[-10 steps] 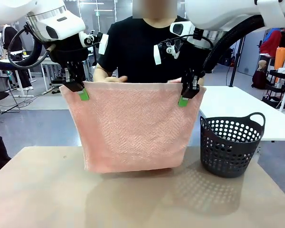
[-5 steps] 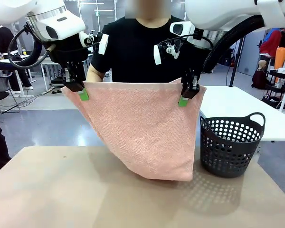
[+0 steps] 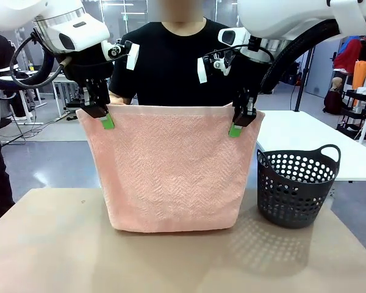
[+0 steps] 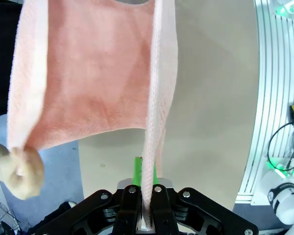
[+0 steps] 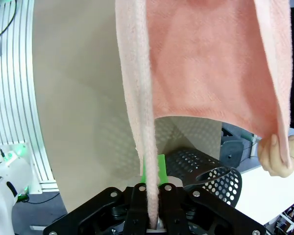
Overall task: Fold the towel.
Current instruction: Release the end of the 100 cm Hotel Towel you were holding and grab the top end of the folded side.
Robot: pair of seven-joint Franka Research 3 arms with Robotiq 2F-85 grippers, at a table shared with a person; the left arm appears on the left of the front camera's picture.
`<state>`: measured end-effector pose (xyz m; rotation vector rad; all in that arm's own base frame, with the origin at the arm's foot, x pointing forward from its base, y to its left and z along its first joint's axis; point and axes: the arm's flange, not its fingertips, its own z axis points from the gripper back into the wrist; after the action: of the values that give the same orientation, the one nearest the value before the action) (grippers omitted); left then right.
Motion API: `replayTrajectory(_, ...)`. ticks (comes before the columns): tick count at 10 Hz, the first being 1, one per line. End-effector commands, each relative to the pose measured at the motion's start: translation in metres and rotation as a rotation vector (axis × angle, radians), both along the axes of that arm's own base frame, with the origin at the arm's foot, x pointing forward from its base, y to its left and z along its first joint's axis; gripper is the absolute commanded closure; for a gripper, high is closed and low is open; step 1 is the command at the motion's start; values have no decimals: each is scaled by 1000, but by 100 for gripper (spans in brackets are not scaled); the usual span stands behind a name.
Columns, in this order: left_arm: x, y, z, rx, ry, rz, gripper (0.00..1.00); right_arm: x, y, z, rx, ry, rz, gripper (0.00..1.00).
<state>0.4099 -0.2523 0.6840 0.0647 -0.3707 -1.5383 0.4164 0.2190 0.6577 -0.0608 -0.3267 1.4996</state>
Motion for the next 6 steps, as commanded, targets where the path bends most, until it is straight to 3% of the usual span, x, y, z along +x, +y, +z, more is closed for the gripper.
replayTrajectory(1,1,2,2,16,-11,-8,100,0,0,0,-2,-1,0,100)
replayTrajectory(6,1,2,2,16,-11,-8,100,0,0,0,-2,-1,0,100)
